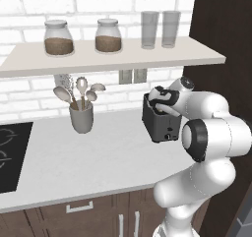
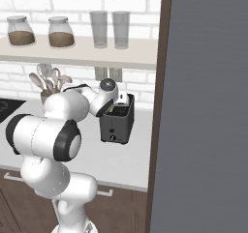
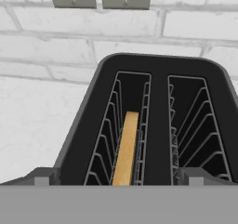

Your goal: Start the toaster. Once the lever pops up, take the bread to the plate on the dining counter.

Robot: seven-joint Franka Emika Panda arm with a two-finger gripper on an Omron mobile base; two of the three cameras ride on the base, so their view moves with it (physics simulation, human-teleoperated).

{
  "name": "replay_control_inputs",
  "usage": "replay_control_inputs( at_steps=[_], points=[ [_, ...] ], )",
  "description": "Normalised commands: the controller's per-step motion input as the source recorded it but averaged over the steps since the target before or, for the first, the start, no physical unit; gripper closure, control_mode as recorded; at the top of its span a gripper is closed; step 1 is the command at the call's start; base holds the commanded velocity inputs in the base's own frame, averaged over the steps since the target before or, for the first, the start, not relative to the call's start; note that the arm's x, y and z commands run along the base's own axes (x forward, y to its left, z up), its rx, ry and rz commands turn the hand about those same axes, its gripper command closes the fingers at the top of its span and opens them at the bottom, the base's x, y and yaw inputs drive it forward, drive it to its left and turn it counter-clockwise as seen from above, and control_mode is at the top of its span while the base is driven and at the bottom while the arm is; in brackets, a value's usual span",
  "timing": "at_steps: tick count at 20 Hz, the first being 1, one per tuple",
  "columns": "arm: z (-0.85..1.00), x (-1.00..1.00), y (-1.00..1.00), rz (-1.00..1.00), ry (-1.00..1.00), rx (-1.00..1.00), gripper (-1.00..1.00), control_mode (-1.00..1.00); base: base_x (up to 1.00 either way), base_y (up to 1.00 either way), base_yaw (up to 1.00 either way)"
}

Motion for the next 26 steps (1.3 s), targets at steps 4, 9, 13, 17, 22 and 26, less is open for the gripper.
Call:
replay_control_inputs(
  at_steps=[4,9,13,17,22,26],
  points=[
    [0.00,0.00,0.00,0.00,0.00,0.00,-1.00,-1.00,0.00,0.00,0.00],
    [0.00,0.00,0.00,0.00,0.00,0.00,-1.00,-1.00,0.00,0.00,0.00],
    [0.00,0.00,0.00,0.00,0.00,0.00,-1.00,-1.00,0.00,0.00,0.00],
    [0.00,0.00,0.00,0.00,0.00,0.00,-1.00,-1.00,0.00,0.00,0.00],
    [0.00,0.00,0.00,0.00,0.00,0.00,-1.00,-1.00,0.00,0.00,0.00],
    [0.00,0.00,0.00,0.00,0.00,0.00,-1.00,-1.00,0.00,0.00,0.00]
  ],
)
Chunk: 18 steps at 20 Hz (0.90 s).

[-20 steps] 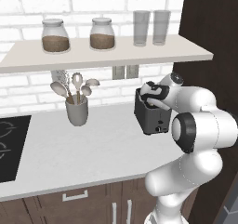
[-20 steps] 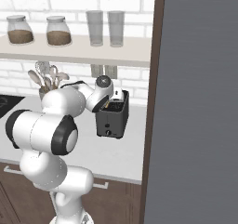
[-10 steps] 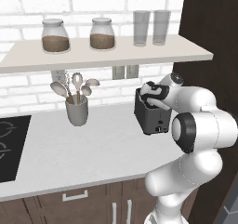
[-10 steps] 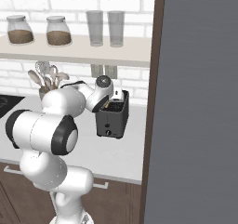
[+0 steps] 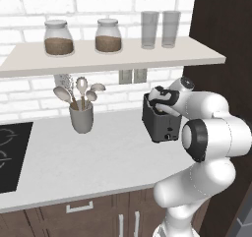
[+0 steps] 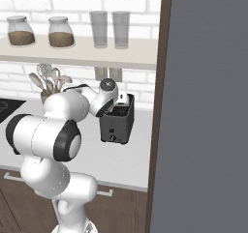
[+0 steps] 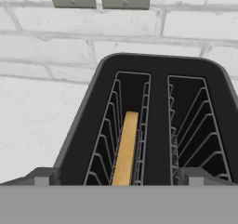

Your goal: Start the toaster. Once the lever pops up, take the bread to the plate on the dining counter.

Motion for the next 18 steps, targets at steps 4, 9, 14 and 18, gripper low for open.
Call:
replay_control_inputs(
  at_steps=[4,9,14,18],
  points=[
    [0.00,0.00,0.00,0.00,0.00,0.00,-1.00,-1.00,0.00,0.00,0.00],
    [0.00,0.00,0.00,0.00,0.00,0.00,-1.00,-1.00,0.00,0.00,0.00],
    [0.00,0.00,0.00,0.00,0.00,0.00,-1.00,-1.00,0.00,0.00,0.00],
    [0.00,0.00,0.00,0.00,0.00,0.00,-1.00,-1.00,0.00,0.00,0.00]
  ],
)
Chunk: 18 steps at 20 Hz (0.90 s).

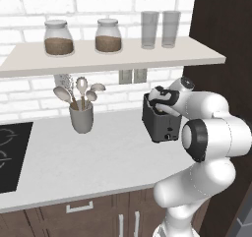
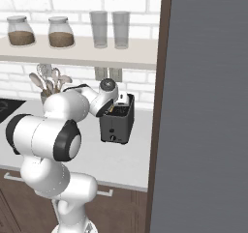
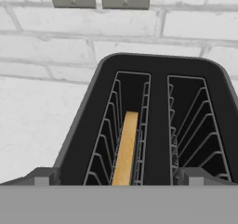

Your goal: Start the toaster. Once the lever pops up, take the bread to the plate on the dining counter.

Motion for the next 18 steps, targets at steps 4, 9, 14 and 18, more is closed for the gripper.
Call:
replay_control_inputs(
  at_steps=[4,9,14,18],
  points=[
    [0.00,0.00,0.00,0.00,0.00,0.00,-1.00,-1.00,0.00,0.00,0.00],
    [0.00,0.00,0.00,0.00,0.00,0.00,-1.00,-1.00,0.00,0.00,0.00],
    [0.00,0.00,0.00,0.00,0.00,0.00,-1.00,-1.00,0.00,0.00,0.00],
    [0.00,0.00,0.00,0.00,0.00,0.00,-1.00,-1.00,0.00,0.00,0.00]
  ],
)
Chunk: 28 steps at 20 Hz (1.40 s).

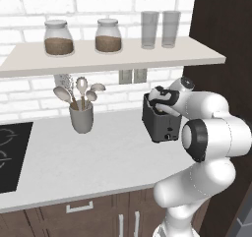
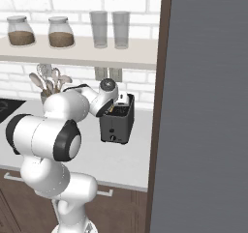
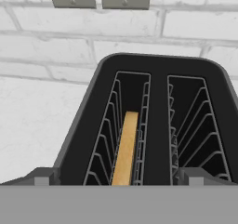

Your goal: Start the toaster. Once the lever pops up, take the bread to the plate on the dining counter.

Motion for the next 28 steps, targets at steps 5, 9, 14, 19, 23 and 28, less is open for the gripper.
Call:
replay_control_inputs(
  at_steps=[5,9,14,19,23,28],
  points=[
    [0.00,0.00,0.00,0.00,0.00,0.00,-1.00,-1.00,0.00,0.00,0.00],
    [0.00,0.00,0.00,0.00,0.00,0.00,-1.00,-1.00,0.00,0.00,0.00],
    [0.00,0.00,0.00,0.00,0.00,0.00,-1.00,-1.00,0.00,0.00,0.00],
    [0.00,0.00,0.00,0.00,0.00,0.00,-1.00,-1.00,0.00,0.00,0.00],
    [0.00,0.00,0.00,0.00,0.00,0.00,-1.00,-1.00,0.00,0.00,0.00],
    [0.00,0.00,0.00,0.00,0.00,0.00,-1.00,-1.00,0.00,0.00,0.00]
  ],
)
